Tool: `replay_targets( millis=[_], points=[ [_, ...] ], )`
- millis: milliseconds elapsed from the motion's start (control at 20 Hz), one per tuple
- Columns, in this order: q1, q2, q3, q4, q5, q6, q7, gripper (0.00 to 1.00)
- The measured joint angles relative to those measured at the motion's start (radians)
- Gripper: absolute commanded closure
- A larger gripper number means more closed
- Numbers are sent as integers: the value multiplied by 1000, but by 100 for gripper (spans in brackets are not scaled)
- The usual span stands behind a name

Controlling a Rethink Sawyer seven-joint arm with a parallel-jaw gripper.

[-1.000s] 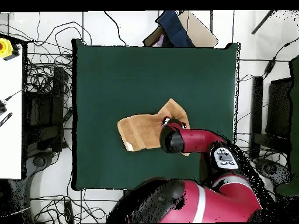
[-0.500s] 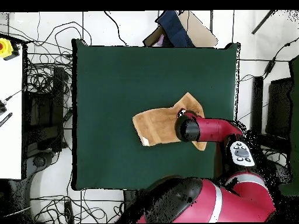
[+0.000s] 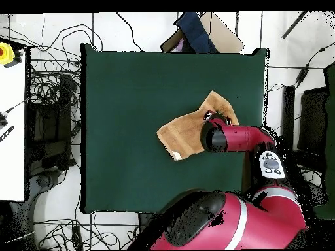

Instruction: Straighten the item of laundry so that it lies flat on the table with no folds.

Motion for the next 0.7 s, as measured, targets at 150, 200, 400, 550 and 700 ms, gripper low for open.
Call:
replay_targets(
  millis=[150,200,400,550,700],
  points=[
    [0,5,0,-13,-3,-4,0,100],
    [0,5,0,-18,-4,-4,0,100],
    [0,6,2,-28,-4,2,0,0],
    [2,1,5,-44,-4,66,0,0],
    [4,-9,11,-58,-3,168,-4,0]
  ],
)
